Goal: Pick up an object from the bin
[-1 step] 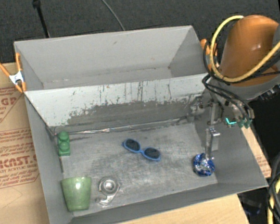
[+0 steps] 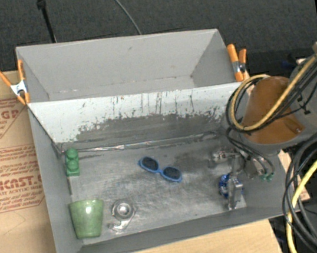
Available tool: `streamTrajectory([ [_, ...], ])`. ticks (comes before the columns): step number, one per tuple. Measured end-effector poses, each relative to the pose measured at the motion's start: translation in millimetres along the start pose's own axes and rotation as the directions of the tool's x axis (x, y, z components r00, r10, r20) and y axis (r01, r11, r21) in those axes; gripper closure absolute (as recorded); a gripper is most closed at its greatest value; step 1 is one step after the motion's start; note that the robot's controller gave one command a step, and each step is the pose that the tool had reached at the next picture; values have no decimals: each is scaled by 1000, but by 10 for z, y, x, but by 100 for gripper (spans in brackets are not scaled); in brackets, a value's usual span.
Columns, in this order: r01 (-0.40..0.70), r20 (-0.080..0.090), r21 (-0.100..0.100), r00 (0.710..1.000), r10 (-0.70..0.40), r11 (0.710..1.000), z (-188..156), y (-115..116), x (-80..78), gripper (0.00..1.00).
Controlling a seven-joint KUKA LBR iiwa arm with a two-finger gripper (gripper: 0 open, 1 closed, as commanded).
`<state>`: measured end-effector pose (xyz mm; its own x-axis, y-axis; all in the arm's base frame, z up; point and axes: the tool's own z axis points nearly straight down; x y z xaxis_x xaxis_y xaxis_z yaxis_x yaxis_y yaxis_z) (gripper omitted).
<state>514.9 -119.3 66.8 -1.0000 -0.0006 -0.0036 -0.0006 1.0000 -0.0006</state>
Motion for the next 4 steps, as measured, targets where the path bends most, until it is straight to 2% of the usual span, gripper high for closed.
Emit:
streamTrajectory([
  [1, 3, 0, 0, 1000, -3, 1000, -36, 10, -9, 100],
  [2, -59, 9, -1, 998, 59, 998, -885, 133, -429, 100],
  [3, -606, 3, -2, 796, 606, 796, -1874, 202, -284, 100],
  [4, -373, 1, -2, 928, 373, 928, -1816, 712, -771, 100],
])
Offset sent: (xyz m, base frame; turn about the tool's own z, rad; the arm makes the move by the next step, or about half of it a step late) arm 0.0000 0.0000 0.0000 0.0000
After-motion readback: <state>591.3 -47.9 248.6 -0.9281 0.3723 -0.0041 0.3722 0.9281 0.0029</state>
